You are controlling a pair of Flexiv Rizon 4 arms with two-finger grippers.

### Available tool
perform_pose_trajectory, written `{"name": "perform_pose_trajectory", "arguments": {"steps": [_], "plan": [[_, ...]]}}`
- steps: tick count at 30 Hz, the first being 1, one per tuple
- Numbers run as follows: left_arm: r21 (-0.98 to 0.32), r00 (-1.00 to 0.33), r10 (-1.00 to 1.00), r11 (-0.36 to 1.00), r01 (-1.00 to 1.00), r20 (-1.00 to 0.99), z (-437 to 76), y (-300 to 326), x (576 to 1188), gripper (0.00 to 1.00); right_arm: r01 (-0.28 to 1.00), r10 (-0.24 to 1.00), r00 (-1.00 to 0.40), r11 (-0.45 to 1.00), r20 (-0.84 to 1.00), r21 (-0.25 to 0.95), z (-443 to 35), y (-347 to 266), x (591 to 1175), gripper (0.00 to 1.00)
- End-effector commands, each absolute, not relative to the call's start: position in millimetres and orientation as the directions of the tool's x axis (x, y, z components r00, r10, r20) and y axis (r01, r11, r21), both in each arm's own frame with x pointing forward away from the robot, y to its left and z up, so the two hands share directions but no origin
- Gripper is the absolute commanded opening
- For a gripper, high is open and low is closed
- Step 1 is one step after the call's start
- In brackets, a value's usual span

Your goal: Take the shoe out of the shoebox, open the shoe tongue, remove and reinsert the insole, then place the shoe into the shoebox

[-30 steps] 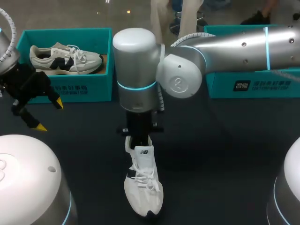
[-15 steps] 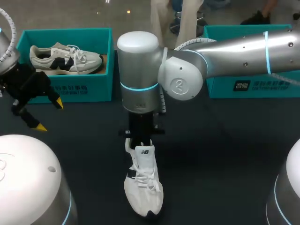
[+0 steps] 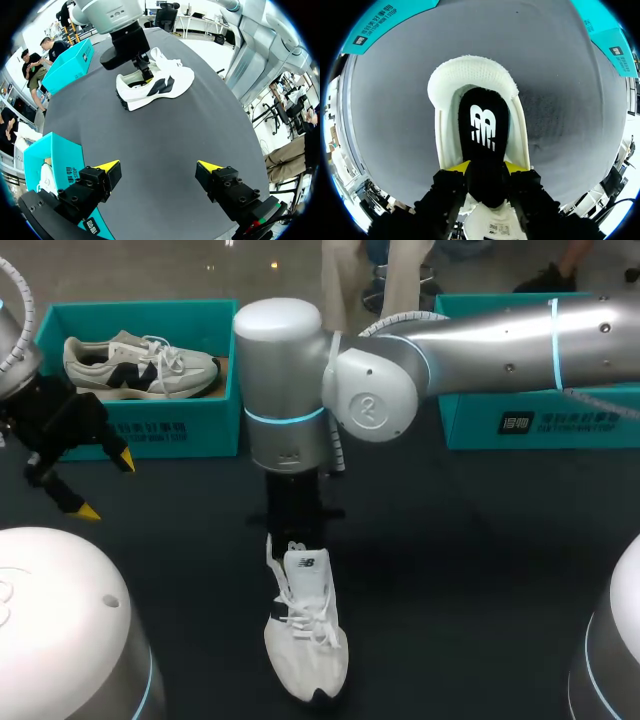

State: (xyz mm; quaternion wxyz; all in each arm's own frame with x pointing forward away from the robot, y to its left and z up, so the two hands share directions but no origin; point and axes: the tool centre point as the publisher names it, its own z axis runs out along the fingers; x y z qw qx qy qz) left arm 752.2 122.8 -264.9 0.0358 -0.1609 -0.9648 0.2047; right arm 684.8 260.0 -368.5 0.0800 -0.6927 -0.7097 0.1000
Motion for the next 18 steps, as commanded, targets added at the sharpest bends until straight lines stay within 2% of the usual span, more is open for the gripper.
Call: {"name": "perform_pose_trajectory", "arguments": {"steps": [1, 3, 5, 8, 10, 14, 18], "plan": [[-0.406, -0.946, 0.325, 0.865, 0.296, 0.003, -264.9, 123.4, 751.6, 1.00, 0.967, 0.999, -0.026, 0.018, -0.026, -0.255, -371.3, 262.4, 684.8, 0.48], [-0.406, -0.946, 0.325, 0.865, 0.296, 0.003, -264.9, 123.4, 751.6, 1.00, 0.966, 0.999, -0.026, 0.018, -0.026, -0.256, -371.3, 262.4, 684.6, 0.54], [-0.406, -0.946, 0.325, 0.865, 0.296, 0.003, -264.9, 123.4, 751.6, 1.00, 0.966, 0.999, -0.025, 0.017, -0.027, -0.257, -371.3, 262.4, 684.5, 0.79], [-0.406, -0.946, 0.325, 0.865, 0.296, 0.003, -264.9, 123.4, 751.6, 1.00, 0.966, 0.999, -0.022, 0.015, -0.025, -0.258, -371.9, 262.8, 683.4, 0.85], [-0.406, -0.946, 0.325, 0.865, 0.296, 0.003, -264.9, 123.4, 751.6, 1.00, 0.966, 1.000, -0.020, 0.013, -0.024, -0.258, -372.1, 262.8, 683.0, 0.94], [-0.406, -0.946, 0.325, 0.865, 0.296, 0.003, -264.9, 123.4, 751.6, 1.00, 0.966, 1.000, -0.017, 0.010, -0.024, -0.257, -372.0, 263.0, 682.6, 1.00], [-0.406, -0.946, 0.325, 0.865, 0.296, 0.003, -264.9, 123.4, 751.6, 1.00, 0.966, 1.000, -0.015, 0.009, -0.023, -0.257, -372.0, 264.1, 682.4, 1.00]]}}
